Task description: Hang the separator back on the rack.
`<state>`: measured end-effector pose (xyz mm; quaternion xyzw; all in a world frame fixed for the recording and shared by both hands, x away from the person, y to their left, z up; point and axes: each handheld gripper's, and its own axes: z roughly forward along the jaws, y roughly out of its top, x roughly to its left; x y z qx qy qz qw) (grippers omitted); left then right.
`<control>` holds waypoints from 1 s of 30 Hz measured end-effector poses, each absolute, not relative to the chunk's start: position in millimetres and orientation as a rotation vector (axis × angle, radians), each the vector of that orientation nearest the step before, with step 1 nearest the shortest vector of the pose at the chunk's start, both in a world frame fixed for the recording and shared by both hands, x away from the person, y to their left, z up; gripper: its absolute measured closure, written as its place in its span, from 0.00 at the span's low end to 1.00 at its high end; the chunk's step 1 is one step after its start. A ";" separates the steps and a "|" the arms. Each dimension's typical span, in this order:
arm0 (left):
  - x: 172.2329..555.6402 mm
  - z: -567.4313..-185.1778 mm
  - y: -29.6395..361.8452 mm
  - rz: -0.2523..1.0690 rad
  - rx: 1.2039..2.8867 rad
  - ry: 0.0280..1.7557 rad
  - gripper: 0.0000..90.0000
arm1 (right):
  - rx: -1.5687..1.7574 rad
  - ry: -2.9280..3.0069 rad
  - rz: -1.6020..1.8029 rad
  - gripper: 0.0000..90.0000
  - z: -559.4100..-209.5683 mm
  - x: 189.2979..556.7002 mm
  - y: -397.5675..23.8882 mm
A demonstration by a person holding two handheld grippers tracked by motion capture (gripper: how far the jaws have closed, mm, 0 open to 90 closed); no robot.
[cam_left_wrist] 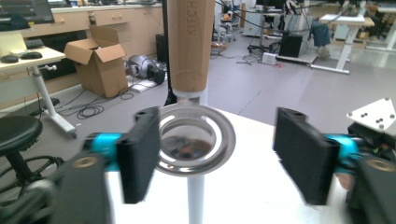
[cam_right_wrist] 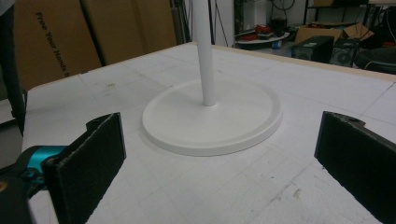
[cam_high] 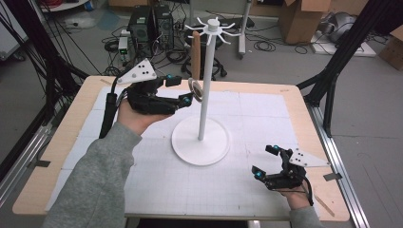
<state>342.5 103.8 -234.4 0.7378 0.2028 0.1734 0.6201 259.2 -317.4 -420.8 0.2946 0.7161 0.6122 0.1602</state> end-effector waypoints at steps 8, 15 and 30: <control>337.3 -245.5 109.2 0.367 1.718 0.470 0.24 | 0.841 2.051 1.742 0.01 -422.1 259.9 -317.0; 332.8 -257.8 116.1 0.329 1.755 0.451 0.14 | 0.842 2.069 1.729 0.01 -424.0 261.5 -315.8; 326.8 -303.4 139.1 0.322 1.718 0.460 0.12 | 0.847 2.072 1.730 0.01 -423.5 261.7 -313.0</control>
